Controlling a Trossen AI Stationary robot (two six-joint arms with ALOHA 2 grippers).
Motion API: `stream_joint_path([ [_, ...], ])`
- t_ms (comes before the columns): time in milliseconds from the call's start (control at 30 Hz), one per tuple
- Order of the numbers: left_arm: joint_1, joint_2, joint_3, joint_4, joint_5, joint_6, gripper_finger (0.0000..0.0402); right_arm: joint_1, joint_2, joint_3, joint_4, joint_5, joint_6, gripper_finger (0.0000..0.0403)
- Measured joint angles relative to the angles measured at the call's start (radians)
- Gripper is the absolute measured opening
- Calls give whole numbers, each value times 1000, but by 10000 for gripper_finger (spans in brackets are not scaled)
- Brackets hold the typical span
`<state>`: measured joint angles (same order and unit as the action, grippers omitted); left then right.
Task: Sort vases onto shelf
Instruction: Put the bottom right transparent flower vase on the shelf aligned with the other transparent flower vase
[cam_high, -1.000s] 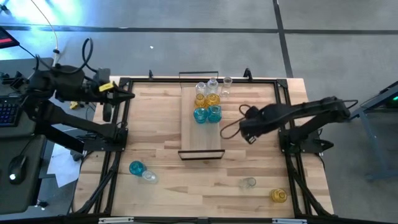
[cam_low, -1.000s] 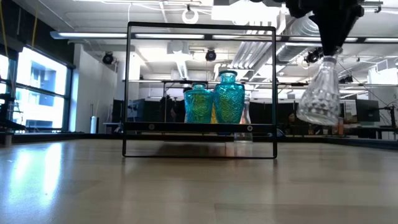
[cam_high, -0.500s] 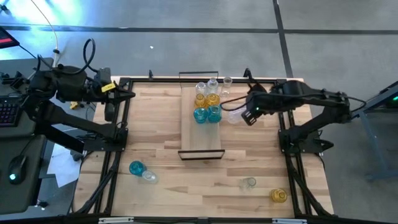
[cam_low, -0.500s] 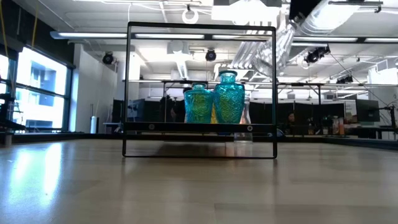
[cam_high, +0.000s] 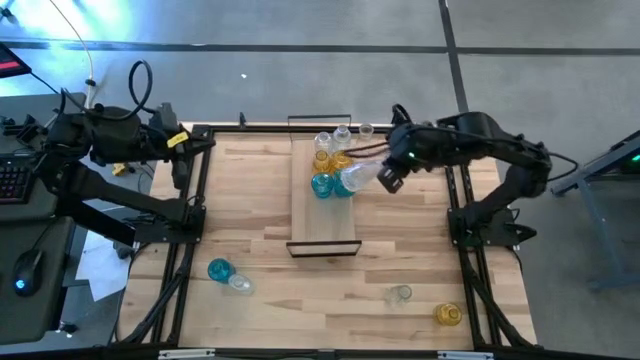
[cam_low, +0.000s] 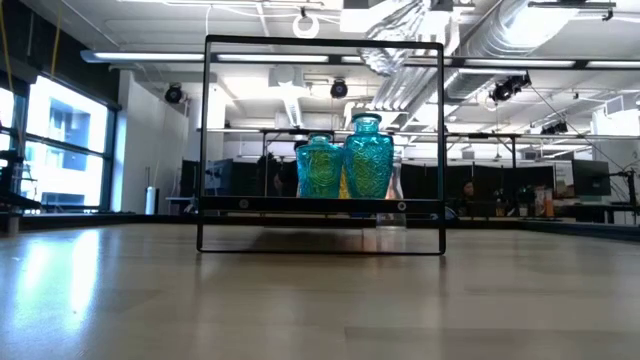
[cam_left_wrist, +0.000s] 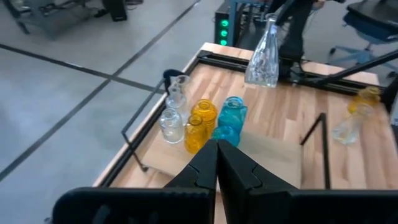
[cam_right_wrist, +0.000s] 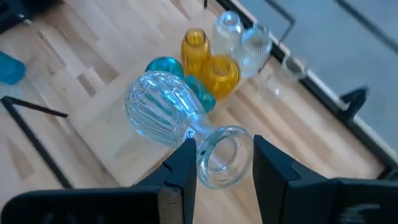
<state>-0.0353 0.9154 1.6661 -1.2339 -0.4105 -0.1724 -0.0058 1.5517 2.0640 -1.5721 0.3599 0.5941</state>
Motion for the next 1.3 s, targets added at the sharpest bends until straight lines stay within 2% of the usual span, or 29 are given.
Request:
stream_joint_path([
  [300,0,0,0,-15,-21,-9,1,-120,223,296,39,-58,-269,92],
  [433,0,0,0,-36,-21,-9,1,-173,233,234,190,-163,-333,92],
  [700,0,11,0,-67,-17,-46,1,-209,325,294,244,-185,-419,92],
  [833,0,33,0,-90,-17,-60,1,-222,334,278,338,-241,-466,92],
  [1067,0,96,0,-90,-30,-114,1,-261,355,276,344,-272,-600,92],
  [1300,0,171,-1,-90,-31,-159,1,-267,369,278,374,-371,-734,92],
])
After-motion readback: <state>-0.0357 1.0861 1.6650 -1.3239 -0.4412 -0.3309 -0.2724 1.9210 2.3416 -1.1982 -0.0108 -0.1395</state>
